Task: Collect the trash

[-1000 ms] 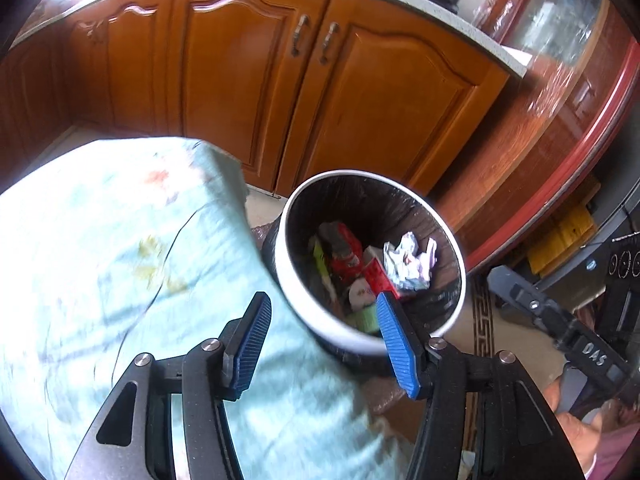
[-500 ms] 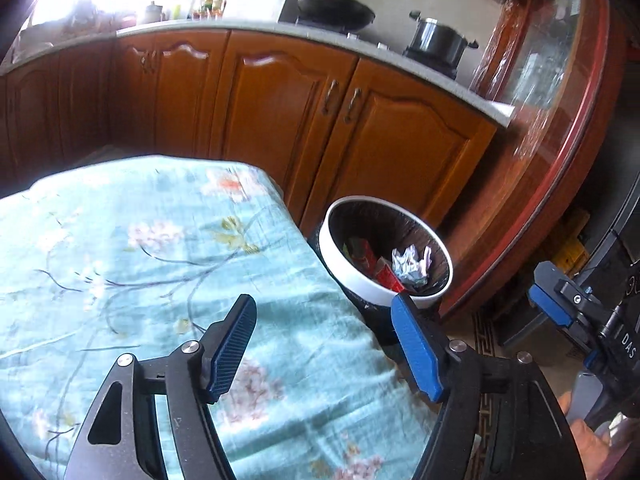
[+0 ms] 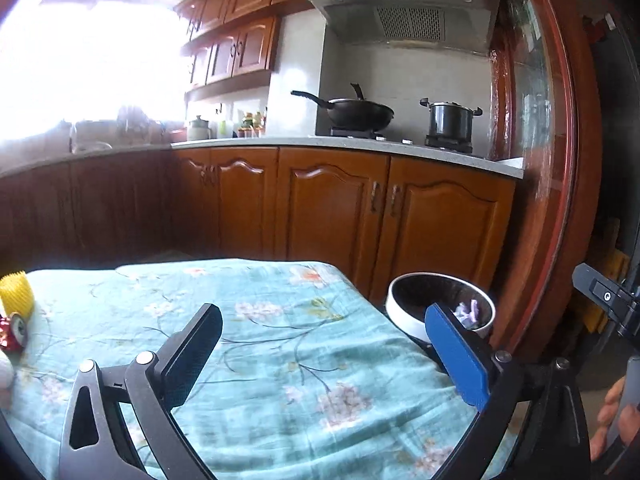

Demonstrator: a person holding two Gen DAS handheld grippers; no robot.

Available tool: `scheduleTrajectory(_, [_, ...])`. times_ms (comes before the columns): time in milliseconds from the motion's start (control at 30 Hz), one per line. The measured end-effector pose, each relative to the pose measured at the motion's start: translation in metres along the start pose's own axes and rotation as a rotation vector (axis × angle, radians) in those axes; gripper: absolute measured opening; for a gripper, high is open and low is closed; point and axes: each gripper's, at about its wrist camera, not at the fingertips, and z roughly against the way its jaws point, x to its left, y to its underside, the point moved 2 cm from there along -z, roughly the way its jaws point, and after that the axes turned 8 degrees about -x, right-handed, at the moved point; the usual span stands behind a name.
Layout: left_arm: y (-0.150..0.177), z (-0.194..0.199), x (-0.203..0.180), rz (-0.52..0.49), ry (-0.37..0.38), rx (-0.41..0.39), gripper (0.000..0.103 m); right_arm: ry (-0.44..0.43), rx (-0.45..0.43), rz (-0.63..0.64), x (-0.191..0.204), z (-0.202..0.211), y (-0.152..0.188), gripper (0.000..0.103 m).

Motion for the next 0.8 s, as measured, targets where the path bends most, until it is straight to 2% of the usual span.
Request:
scheduleTrajectory(100, [0.004, 0.012, -0.002, -0.037, -0.027, -0.009, 0.102, -0.005, -0.014, 0.049, 0.008, 0.005, 0.007, 0.103])
scheduleTrajectory(233, [0.004, 0.021, -0.001, -0.037, -0.057, -0.007, 0.102, -0.016, -0.039, 0.098, 0.019, 0.011, 0.0, 0.103])
scheduleTrajectory(433, [0.008, 0.016, -0.012, -0.042, -0.069, -0.005, 0.102, -0.02, -0.047, 0.109, 0.025, 0.016, -0.001, 0.103])
scheduleTrajectory(800, [0.007, 0.004, -0.004, -0.072, -0.066, 0.01, 0.102, -0.022, -0.01, 0.098, 0.026, 0.011, 0.008, 0.103])
